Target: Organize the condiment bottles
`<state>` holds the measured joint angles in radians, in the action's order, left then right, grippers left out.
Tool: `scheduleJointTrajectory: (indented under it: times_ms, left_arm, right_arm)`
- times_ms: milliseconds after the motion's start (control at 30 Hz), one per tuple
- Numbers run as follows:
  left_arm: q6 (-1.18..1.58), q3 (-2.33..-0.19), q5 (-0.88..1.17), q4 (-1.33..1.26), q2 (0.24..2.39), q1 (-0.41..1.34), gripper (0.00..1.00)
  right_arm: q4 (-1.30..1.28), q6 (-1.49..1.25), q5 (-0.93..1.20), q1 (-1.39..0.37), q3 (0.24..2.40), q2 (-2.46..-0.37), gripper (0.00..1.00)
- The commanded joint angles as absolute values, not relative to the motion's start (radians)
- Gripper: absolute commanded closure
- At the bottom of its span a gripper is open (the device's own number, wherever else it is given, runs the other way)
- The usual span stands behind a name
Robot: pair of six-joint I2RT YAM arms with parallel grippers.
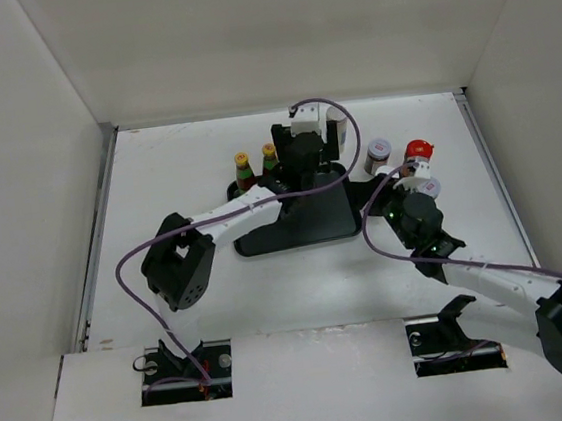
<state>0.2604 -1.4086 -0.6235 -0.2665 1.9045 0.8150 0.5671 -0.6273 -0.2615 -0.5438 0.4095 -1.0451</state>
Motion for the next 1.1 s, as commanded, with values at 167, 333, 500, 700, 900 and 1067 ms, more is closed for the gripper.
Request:
scheduleJointTrajectory:
  times_ms: [167,333,500,700,900,1067]
  left_arm:
    - [0.144,-1.419,-0.621,-0.492,1.655,0.903,0.12]
    - [0.17,-1.171,-0.632,-0.613,1.43,0.915,0.55]
    - [0.254,-0.82,-0.715,-0.641,1.144,0.877,0.65]
    - [0.466,-0.429,-0.781,-0.53,0.789,0.777,0.61]
    - [0.722,-0.278,-0.663,-0.261,0.577,0.533,0.58]
    - [0.845,-0.223,-0.407,-0.284,0.624,0.305,0.54]
  right_arm:
    - [0.559,-0.594,-0.255,-0.574,0.445,-0.921,0.56]
    - [0.45,-0.591,-0.261,-0.564,0.5,-0.874,0.78]
    - [0.292,-0.581,-0.31,-0.509,0.624,-0.908,0.83]
    - [0.097,-0.517,-0.486,-0.383,0.758,-0.982,0.73]
    - [-0.04,-0.43,-0.541,-0.211,0.888,-1.15,0.32]
    - [-0.118,-0.405,-0.506,-0.13,1.003,-1.308,0.15]
